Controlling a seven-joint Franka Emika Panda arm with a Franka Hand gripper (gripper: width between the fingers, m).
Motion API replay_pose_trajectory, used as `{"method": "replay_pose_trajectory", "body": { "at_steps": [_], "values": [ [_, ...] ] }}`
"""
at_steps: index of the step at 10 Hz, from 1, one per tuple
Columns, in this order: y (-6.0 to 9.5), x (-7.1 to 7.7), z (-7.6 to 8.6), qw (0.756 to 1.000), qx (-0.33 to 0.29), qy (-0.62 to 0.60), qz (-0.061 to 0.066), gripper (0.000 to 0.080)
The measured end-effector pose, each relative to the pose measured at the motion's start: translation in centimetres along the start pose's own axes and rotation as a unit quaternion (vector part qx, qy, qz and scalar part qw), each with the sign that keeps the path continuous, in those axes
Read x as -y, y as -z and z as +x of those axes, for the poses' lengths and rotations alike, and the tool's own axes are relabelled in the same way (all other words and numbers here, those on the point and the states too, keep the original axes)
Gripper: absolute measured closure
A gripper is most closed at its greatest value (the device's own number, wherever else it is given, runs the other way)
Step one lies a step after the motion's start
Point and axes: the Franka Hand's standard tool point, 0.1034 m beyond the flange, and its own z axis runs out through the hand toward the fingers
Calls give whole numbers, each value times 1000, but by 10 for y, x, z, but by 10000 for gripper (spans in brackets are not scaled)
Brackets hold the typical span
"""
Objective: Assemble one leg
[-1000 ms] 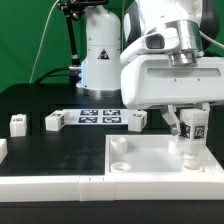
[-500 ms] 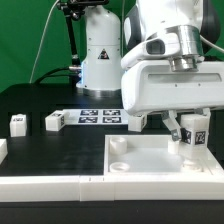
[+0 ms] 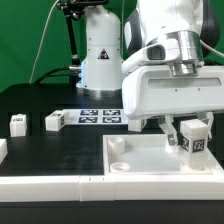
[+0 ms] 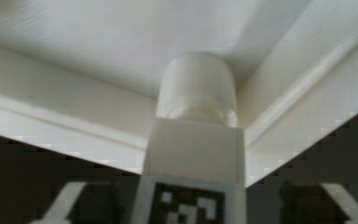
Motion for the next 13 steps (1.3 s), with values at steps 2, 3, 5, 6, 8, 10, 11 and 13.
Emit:
{"method": "replay_pose_trajectory", "body": {
  "at_steps": [2, 3, 5, 6, 8, 10, 11, 13],
  "values": [
    [0, 0, 0, 1000, 0, 0, 0, 208],
    [0, 0, 0, 1000, 0, 0, 0, 162],
    [0, 0, 0, 1000, 0, 0, 0, 153],
    [0, 0, 0, 1000, 0, 0, 0, 153],
    [1, -1, 0, 1000, 0, -1, -1, 151],
    [13, -12, 10, 1000, 1, -1, -4, 151],
    [17, -12, 11, 1000, 18, 0, 2, 151],
    [14, -7, 6, 999, 35, -3, 8, 151]
  ]
}}
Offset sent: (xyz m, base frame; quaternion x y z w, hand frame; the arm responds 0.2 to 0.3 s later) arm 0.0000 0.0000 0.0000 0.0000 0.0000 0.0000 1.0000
